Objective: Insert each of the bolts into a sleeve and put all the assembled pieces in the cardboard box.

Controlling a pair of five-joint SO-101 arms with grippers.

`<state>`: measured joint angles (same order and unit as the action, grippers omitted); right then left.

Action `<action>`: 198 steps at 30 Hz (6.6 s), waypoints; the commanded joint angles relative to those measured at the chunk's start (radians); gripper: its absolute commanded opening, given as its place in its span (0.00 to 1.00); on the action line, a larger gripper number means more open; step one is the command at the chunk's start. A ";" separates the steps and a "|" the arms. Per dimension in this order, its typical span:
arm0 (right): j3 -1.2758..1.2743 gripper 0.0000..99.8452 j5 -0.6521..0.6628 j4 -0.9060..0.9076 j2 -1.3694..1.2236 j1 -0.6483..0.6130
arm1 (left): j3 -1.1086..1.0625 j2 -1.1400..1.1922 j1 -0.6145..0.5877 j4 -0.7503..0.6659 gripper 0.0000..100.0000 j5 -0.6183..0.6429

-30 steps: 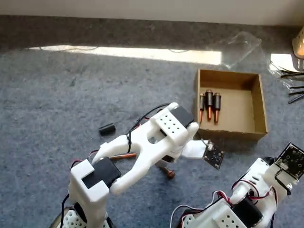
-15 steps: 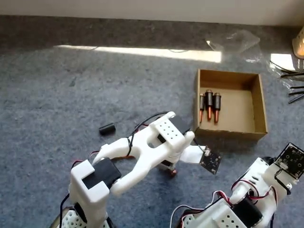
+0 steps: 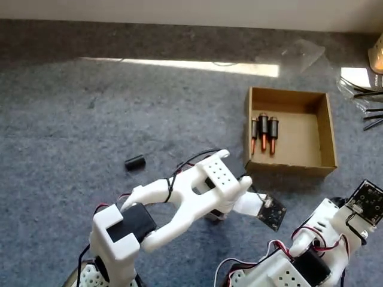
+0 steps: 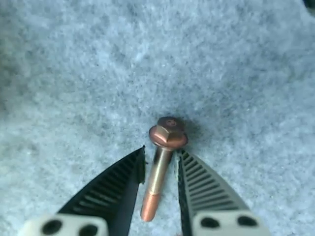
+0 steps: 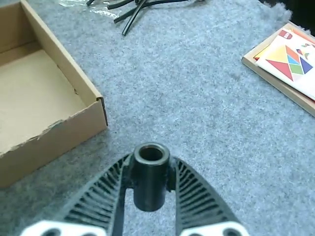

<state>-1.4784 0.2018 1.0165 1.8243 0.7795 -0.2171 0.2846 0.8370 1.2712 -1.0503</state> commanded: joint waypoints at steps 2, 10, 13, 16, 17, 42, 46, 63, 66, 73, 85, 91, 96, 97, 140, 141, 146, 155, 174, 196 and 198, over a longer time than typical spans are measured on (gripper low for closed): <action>0.005 0.00 0.002 -0.036 0.007 -0.012 | 0.007 -0.035 0.036 -0.011 0.11 -0.006; 0.005 0.00 0.002 -0.036 0.007 -0.010 | -0.053 -0.036 0.053 -0.146 0.10 0.075; 0.005 0.00 0.002 -0.036 0.007 -0.010 | -0.056 -0.036 0.053 -0.149 0.10 0.077; 0.005 0.00 0.002 -0.036 0.007 -0.010 | -0.056 -0.035 0.065 -0.149 0.03 0.077; 0.005 0.00 0.002 -0.036 0.007 -0.010 | -0.058 -0.035 0.071 -0.146 0.03 0.077; 0.005 0.00 -0.002 -0.031 0.007 -0.012 | 0.102 -0.036 -0.120 -0.166 0.00 0.479; 0.005 0.00 -0.003 -0.031 0.007 -0.013 | 0.156 -0.036 -0.220 -0.167 0.00 0.539; 0.005 0.00 0.002 0.008 0.007 -0.170 | 0.185 -0.039 -0.610 -0.334 0.00 0.773; 0.012 0.00 0.002 0.045 0.007 -0.220 | 0.183 -0.036 -0.662 -0.333 0.00 0.807; 0.015 0.00 0.003 0.056 0.007 -0.346 | 0.166 -0.033 -0.756 -0.330 0.00 0.842; 0.033 0.00 0.080 0.016 -0.001 -0.728 | 0.120 -0.033 -0.869 -0.296 0.00 0.910; 0.139 0.00 0.112 0.019 -0.004 -0.858 | 0.068 -0.033 -0.872 -0.301 0.00 0.913; 0.200 0.00 0.110 0.021 -0.005 -0.972 | 0.059 -0.033 -0.914 -0.302 0.00 0.928; 0.203 0.00 0.110 0.021 -0.005 -0.993 | 0.059 -0.033 -0.926 -0.302 0.00 0.951; 0.435 0.00 -0.080 -0.081 -0.572 -1.368 | 0.334 0.173 -0.952 -0.048 0.00 0.853; 0.421 0.00 -0.080 -0.085 -0.572 -1.371 | 0.341 0.173 -0.952 -0.038 0.00 0.853; 0.380 0.00 -0.078 -0.085 -0.572 -1.371 | 0.335 0.183 -0.952 -0.037 0.00 0.853; 0.371 0.00 -0.075 -0.085 -0.572 -1.365 | 0.526 0.395 -0.954 0.054 0.00 0.850; 0.369 0.00 -0.075 -0.085 -0.572 -1.365 | 0.751 0.530 -0.984 0.176 0.01 0.856; 0.091 0.00 -0.206 -0.602 -0.572 -1.397 | 0.524 0.162 -0.929 0.181 0.00 0.856; 0.071 0.00 -0.226 -0.667 -0.573 -1.432 | 0.453 0.104 -0.928 0.135 0.00 0.856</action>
<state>-1.4078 0.0146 0.4580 1.2551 -0.6061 0.3184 0.5470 -0.1266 1.4814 -0.1956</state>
